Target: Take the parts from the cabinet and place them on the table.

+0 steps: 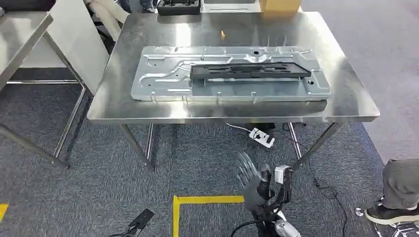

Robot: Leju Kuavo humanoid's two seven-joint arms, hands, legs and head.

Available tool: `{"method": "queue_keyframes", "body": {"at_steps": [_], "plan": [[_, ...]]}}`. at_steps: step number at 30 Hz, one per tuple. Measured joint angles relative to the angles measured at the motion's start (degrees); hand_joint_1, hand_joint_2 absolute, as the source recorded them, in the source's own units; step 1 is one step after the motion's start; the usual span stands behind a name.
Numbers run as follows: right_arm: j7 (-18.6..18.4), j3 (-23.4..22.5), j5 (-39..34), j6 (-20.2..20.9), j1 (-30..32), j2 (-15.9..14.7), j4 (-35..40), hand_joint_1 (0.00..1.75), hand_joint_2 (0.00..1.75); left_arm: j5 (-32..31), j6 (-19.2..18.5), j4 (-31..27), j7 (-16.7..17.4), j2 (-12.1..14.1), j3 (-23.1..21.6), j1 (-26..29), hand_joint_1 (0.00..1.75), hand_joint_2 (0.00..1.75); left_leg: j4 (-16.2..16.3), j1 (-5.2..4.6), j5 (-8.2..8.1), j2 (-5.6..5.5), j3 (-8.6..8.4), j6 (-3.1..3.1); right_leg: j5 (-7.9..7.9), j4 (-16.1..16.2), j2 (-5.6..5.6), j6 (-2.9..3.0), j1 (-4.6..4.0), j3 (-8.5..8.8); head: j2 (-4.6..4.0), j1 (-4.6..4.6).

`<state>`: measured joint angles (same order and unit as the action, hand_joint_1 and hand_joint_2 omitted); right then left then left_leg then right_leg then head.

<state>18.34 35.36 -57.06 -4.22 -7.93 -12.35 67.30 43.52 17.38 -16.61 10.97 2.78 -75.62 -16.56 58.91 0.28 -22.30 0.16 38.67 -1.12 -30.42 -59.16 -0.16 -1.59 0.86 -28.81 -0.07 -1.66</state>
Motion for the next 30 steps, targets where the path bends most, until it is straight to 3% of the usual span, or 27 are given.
{"method": "queue_keyframes", "body": {"at_steps": [1,3,4,5,6,7,8,9,10,11,13,14,15,16,17,18,19,20,21,23,24,25,26,28,29,30], "plan": [[-0.9,-0.4,-2.9,-0.2,0.0,0.4,-4.8,0.0,0.0,-0.3,-0.2,0.0,0.8,0.0,0.0,0.2,0.0,0.0,-0.1,0.02,0.41,0.02,-0.07,0.37,-0.05,-0.3,0.05,0.48,-0.03,-0.37,0.0,-0.26],[-4.0,-0.7,-7.5,0.4,0.4,1.5,-14.1,0.0,0.0,-0.2,-0.4,-0.3,2.1,0.0,0.0,0.8,0.0,0.0,-0.4,0.16,1.38,0.02,-0.14,1.02,0.47,-0.2,0.08,1.0,-0.35,-0.94,0.0,0.07],[-6.4,-1.4,-11.0,2.9,1.4,1.8,-17.8,0.0,0.0,0.1,-0.2,-0.3,2.2,0.0,0.1,1.2,0.0,0.0,-0.4,0.07,1.79,-0.36,-0.06,1.45,1.18,0.3,-0.11,1.63,0.13,-1.38,-0.02,0.15],[-7.2,-2.1,-13.7,5.2,2.0,2.3,-21.0,0.0,0.0,0.4,0.1,-0.4,2.2,0.0,0.2,1.5,0.0,0.0,0.5,0.41,-0.16,-0.42,0.6,1.75,1.88,0.4,-0.47,2.14,0.23,-1.53,0.0,0.31],[-7.9,-2.7,-15.0,7.0,2.3,3.2,-23.7,0.0,0.0,0.4,0.2,-0.4,2.2,0.0,0.2,1.7,0.0,0.0,2.6,0.42,-3.62,-0.33,1.43,2.07,2.47,0.4,-0.34,2.58,0.26,-2.16,-0.02,0.11],[-8.7,-3.2,-15.3,8.0,2.4,4.1,-27.3,0.0,0.0,0.4,0.2,-0.5,2.1,-0.1,0.3,1.7,0.0,0.0,6.4,0.5,-7.59,-0.31,2.34,2.3,3.18,0.3,-0.25,2.9,0.21,-3.04,0.0,0.02],[-9.3,-3.3,-14.5,7.5,2.4,5.2,-30.2,0.0,0.0,0.3,0.1,-0.8,2.0,-0.3,0.3,1.6,0.0,0.0,10.5,0.51,-10.53,-0.32,3.12,2.49,3.8,0.2,-0.19,2.92,0.14,-3.88,-0.02,0.02],[-9.6,-3.3,-12.9,5.9,2.6,6.2,-32.8,0.0,0.0,-0.1,-0.2,-0.9,1.8,-0.6,0.3,1.4,0.0,0.0,14.4,0.51,-12.18,-0.32,3.64,2.63,4.39,0.2,-0.2,2.91,0.08,-4.82,0.0,-0.02],[-10.1,-3.3,-11.5,4.0,2.8,6.8,-34.5,0.0,0.0,-0.5,-0.4,-1.0,1.7,-1.0,0.3,1.3,0.0,0.0,16.7,0.51,-11.8,-0.32,3.41,2.64,4.97,0.0,-0.23,2.87,0.03,-5.73,0.0,0.0],[-10.8,-3.3,-10.3,2.2,2.9,7.7,-36.4,0.0,0.0,-0.9,-0.5,-1.0,1.7,-1.3,0.3,1.2,0.0,0.0,16.6,0.5,-10.0,-0.32,2.17,2.52,5.56,-0.1,-0.27,2.83,-0.01,-6.64,0.0,0.0],[-13.6,-2.9,-6.5,-2.0,2.7,9.1,-39.7,0.0,0.0,-1.3,-0.2,-1.3,2.5,-2.1,0.3,1.1,0.0,0.0,10.8,0.42,-6.26,-0.35,-3.13,1.88,6.69,-0.3,-0.12,2.69,-0.19,-8.24,0.0,-0.02],[-15.3,-2.1,-3.2,-4.3,2.6,9.7,-41.3,0.0,0.0,-1.4,0.0,-1.3,2.9,-2.6,0.3,0.8,0.0,0.0,5.6,0.18,-6.08,-0.51,-7.09,1.2,7.23,-0.3,0.0,2.61,-0.2,-8.63,0.0,-0.02],[-17.3,-0.7,0.4,-5.9,2.7,10.3,-42.1,0.0,0.0,-1.5,0.2,-1.3,3.4,-2.9,0.3,0.4,0.0,0.0,0.6,0.03,-8.13,-0.48,-10.75,0.65,7.61,-0.3,0.04,2.32,-0.5,-8.97,0.0,0.04],[-19.0,0.9,4.5,-6.5,2.6,10.8,-43.2,0.0,0.0,-1.6,0.3,-1.3,3.6,-3.4,0.3,0.1,0.0,0.0,-2.9,-0.12,-9.17,-0.46,-12.32,0.58,8.16,-0.2,-0.05,2.01,-0.41,-9.11,0.0,0.15],[-20.4,2.8,8.4,-6.6,2.3,11.0,-44.1,0.0,0.0,-1.7,0.3,-1.3,3.8,-3.7,0.3,-0.1,0.0,0.0,-2.5,-0.34,-8.67,-0.49,-11.66,0.59,9.03,0.3,-0.03,1.63,-0.16,-9.17,0.0,0.02],[-22.1,4.4,11.9,-6.4,2.1,11.4,-45.0,0.0,0.0,-1.7,0.3,-1.3,4.0,-4.1,0.3,-0.2,0.0,0.0,-2.5,-0.68,-8.01,-0.5,-11.22,0.26,9.74,0.8,0.01,1.25,0.19,-9.18,0.0,-0.07],[-23.6,6.7,15.3,-5.6,2.1,11.6,-45.6,0.0,0.0,-1.8,0.3,-1.3,4.3,-4.8,0.3,-0.3,0.0,0.0,-3.5,-0.72,-7.16,-0.43,-11.06,-0.23,10.54,1.3,0.14,0.77,0.02,-9.19,0.0,-0.02],[-24.5,9.1,17.5,-4.4,1.9,11.7,-46.2,0.0,0.0,-1.6,0.3,-1.3,4.2,-5.4,0.3,-0.3,0.0,0.0,-4.5,0.08,-5.91,0.15,-11.1,-0.56,9.51,1.0,0.33,0.54,0.13,-9.61,0.0,-0.02],[-24.9,11.3,18.3,-3.0,1.7,11.9,-46.4,0.0,0.0,-1.3,0.2,-1.3,3.8,-5.9,0.3,-0.4,0.0,0.0,-4.8,-0.08,-5.08,0.11,-10.55,-0.94,6.71,-0.4,0.32,0.28,0.01,-10.2,-0.02,0.15],[-25.0,14.2,18.6,-1.4,1.6,12.2,-47.0,0.0,0.0,-1.3,-0.1,-1.3,3.0,-7.2,0.3,-0.4,0.0,0.0,-4.4,-0.18,-3.99,0.19,-8.78,-1.46,-0.58,-7.7,0.29,0.12,0.05,-11.78,0.0,0.26],[-25.6,15.7,18.7,-2.2,1.4,12.4,-47.4,0.0,0.0,-2.1,0.0,-1.3,3.1,-8.3,0.3,-0.3,0.0,0.0,-4.0,-0.25,-3.47,0.31,-7.76,-1.48,-2.88,-12.2,0.29,-0.11,0.06,-12.38,-0.02,0.22],[-26.3,16.7,18.5,-3.5,1.1,12.7,-47.7,0.0,0.0,-3.2,0.1,-1.3,3.4,-9.6,0.3,0.0,0.0,0.0,-3.6,-0.25,-3.05,0.44,-6.77,-1.42,-2.94,-15.0,0.27,-0.32,0.16,-12.38,0.0,0.22],[-27.0,17.6,18.5,-4.7,1.0,12.9,-48.0,0.0,0.0,-4.2,0.5,-1.3,4.0,-10.9,0.3,0.2,0.0,0.0,-3.0,-0.24,-2.64,0.52,-5.56,-1.39,-1.41,-16.2,0.25,-0.58,0.34,-11.62,0.0,0.2],[-28.3,19.3,19.0,-6.1,1.0,13.1,-48.3,0.0,0.0,-5.6,0.7,-1.3,4.8,-13.5,0.3,0.6,0.0,0.0,-1.5,0.03,-2.05,0.54,-3.04,-1.03,2.96,-12.8,0.25,-1.18,0.86,-7.72,0.0,0.24],[-28.7,19.9,19.2,-6.3,0.9,13.2,-48.5,0.0,0.0,-5.9,0.6,-1.4,5.1,-14.3,0.3,0.8,0.0,0.0,-0.4,0.2,-1.83,0.51,-1.78,-0.67,3.31,-8.6,0.24,-1.54,1.13,-4.32,0.0,0.24],[-29.3,21.1,19.7,-6.3,0.5,13.5,-48.7,0.0,0.0,-6.2,0.4,-1.4,5.2,-15.5,0.3,1.0,0.0,0.0,0.4,0.07,-1.7,0.51,-0.74,-0.3,0.61,-3.9,0.32,-1.84,1.1,-1.46,0.0,0.5]]}}
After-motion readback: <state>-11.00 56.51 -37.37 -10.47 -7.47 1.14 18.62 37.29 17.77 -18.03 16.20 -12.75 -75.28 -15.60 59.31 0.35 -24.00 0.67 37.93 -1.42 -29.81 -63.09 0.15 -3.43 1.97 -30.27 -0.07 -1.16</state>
